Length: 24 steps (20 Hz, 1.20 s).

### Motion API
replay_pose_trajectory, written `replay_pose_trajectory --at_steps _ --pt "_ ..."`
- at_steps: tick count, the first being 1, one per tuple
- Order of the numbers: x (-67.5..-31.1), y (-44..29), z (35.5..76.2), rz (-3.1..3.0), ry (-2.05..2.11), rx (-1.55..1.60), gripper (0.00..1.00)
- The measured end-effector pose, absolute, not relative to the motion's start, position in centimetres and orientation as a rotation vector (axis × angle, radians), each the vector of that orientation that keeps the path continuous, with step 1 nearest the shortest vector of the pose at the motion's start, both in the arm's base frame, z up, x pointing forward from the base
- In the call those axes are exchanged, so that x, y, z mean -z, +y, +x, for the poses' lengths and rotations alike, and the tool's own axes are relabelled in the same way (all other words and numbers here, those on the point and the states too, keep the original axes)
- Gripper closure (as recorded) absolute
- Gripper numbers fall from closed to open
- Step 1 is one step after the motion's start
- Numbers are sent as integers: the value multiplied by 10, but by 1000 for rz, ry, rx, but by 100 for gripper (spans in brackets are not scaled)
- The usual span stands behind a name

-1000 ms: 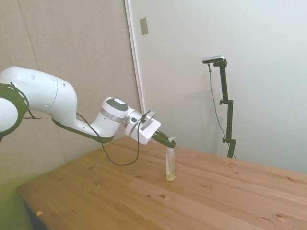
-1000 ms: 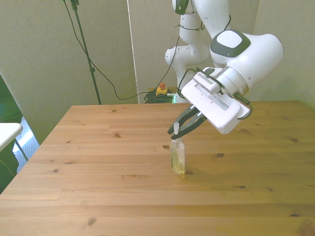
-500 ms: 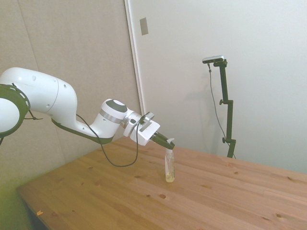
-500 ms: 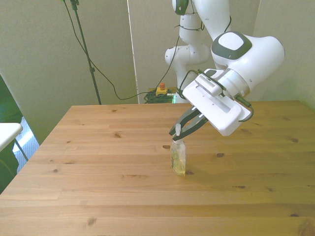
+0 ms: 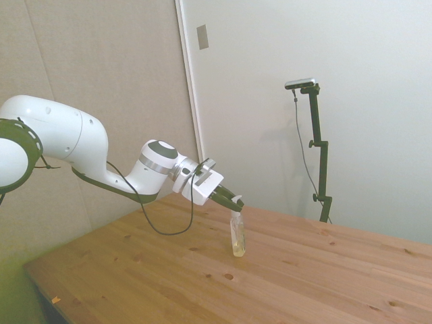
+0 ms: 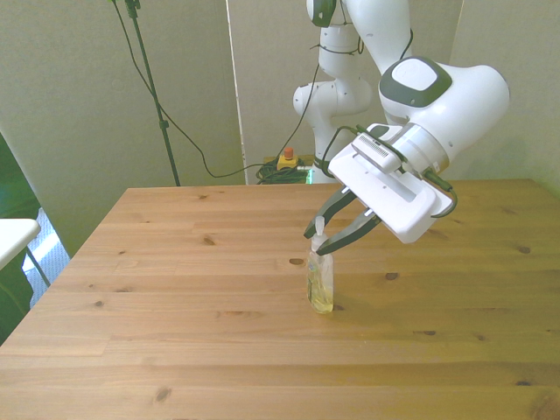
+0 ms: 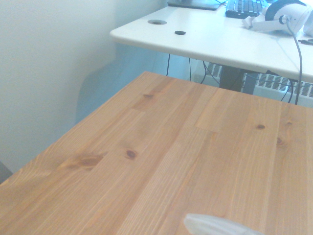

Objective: Stand the sanitizer

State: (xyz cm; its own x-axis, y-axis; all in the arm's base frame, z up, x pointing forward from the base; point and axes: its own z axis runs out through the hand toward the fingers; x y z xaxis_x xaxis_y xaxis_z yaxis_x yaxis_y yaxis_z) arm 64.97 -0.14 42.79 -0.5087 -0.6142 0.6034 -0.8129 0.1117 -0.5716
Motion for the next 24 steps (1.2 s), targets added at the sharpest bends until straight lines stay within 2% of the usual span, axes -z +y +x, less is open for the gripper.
replay_pose_trajectory --at_steps 10,15,24 --pt "-430 -5 648 1591 -2248 -1263 0" --pt "-449 -4 628 1781 -2297 -1155 0" --pt "-435 22 582 2306 -2173 -776 0"
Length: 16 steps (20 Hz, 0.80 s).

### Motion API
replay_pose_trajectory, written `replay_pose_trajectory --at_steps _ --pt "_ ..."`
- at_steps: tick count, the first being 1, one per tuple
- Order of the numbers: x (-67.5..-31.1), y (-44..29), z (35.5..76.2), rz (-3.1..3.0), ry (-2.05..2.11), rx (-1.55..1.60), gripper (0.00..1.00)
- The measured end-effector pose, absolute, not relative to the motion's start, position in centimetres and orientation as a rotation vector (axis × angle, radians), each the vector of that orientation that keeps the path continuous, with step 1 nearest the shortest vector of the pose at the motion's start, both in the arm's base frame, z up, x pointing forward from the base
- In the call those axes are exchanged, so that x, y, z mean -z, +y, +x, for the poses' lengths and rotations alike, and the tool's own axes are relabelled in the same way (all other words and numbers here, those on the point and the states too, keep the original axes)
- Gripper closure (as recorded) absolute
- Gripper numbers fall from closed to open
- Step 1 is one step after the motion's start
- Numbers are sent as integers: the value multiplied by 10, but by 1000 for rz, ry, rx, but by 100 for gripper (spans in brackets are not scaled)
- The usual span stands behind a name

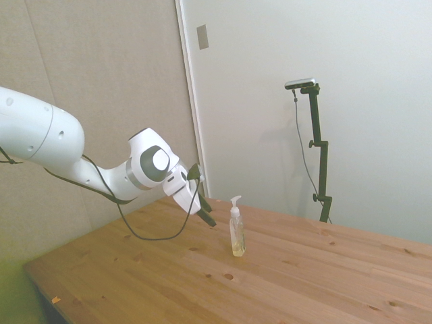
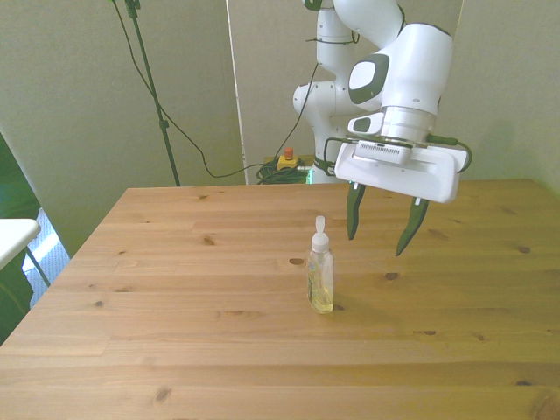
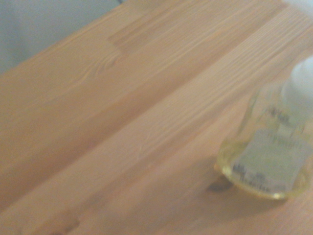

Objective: Stand the sanitizer

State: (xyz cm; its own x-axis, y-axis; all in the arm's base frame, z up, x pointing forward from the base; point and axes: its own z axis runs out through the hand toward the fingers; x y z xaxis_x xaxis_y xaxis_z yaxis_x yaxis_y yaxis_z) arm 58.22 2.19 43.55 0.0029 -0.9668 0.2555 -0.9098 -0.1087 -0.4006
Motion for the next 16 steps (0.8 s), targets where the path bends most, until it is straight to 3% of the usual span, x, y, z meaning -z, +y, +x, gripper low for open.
replay_pose_trajectory --at_steps 16 --pt "-439 16 468 -2769 1177 174 0"
